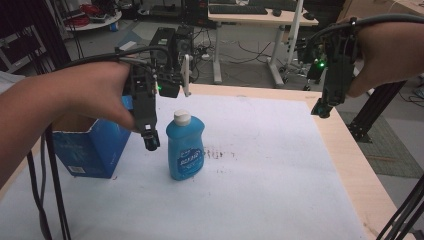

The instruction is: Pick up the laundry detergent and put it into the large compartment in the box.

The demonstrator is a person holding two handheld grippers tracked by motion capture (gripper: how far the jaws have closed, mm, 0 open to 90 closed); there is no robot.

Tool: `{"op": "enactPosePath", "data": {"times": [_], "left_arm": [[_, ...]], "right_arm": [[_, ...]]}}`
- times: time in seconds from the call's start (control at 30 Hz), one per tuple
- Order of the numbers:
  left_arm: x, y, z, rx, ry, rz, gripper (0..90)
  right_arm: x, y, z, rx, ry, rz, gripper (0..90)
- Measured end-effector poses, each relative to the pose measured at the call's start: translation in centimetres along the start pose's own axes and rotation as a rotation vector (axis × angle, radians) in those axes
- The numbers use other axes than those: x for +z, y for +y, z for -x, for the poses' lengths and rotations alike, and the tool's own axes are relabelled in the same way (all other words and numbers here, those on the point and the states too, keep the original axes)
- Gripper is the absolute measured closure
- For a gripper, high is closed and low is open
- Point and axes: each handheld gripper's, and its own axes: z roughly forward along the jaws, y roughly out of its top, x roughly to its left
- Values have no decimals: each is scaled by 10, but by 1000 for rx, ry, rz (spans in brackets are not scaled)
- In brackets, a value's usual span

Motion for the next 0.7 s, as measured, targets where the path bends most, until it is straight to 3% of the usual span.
{"op": "enactPosePath", "data": {"times": [0.3,0.5,0.7], "left_arm": [[1,6,-1,-59,-40,9,17],[2,12,0,-90,-22,18,17],[-1,15,-3,-160,-23,42,17]], "right_arm": [[2,2,2,14,-6,-12,16],[4,4,3,0,-9,-1,16],[6,3,4,4,-9,0,16]]}}
